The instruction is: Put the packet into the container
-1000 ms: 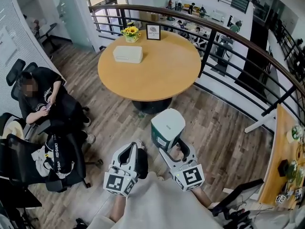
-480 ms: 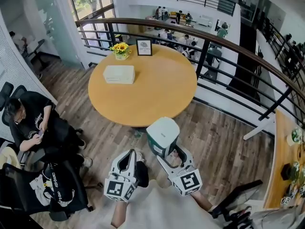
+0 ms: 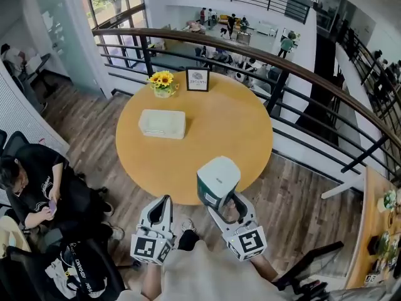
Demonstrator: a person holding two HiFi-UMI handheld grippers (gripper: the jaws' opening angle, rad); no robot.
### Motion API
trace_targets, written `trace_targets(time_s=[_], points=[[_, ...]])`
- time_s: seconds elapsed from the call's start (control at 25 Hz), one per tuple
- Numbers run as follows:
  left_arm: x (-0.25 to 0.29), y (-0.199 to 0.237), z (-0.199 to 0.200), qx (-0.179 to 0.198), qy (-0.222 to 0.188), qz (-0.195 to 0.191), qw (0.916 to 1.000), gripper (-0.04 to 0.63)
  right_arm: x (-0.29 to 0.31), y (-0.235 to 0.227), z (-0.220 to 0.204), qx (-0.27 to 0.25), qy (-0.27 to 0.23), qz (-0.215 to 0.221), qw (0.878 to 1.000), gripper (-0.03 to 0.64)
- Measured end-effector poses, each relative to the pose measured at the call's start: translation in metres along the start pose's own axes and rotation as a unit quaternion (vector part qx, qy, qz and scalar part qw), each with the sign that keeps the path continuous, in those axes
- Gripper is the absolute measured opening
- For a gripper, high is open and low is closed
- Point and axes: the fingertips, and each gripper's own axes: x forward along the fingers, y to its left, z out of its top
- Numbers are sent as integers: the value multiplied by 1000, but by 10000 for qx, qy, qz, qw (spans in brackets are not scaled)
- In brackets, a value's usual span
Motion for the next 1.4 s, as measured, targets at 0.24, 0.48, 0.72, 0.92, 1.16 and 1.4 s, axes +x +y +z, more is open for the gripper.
trace_targets(time_s=[0.24,0.48,0.72,0.92,1.16,1.4], points=[[58,73,15,59,-65,58,9999,5,85,-20,16,-45,-9,-22,10000,307],[96,126,23,70,-86,146,9998,5,145,-36,23,-50,-2,-9,10000,307],[119,140,16,55,79,241,9997,5,167,-51,22,-40,124,82,9999,307],[130,154,19,20,171,556,9983,5,185,-61,23,25,205,308,9993,307],[124,152,15,-36,306,1089,9936,5,196,-71,18,82,294,769,9966,307],[128,148,3,1,466,1395,9891,5,213,-97,14,67,297,958,9949,307]])
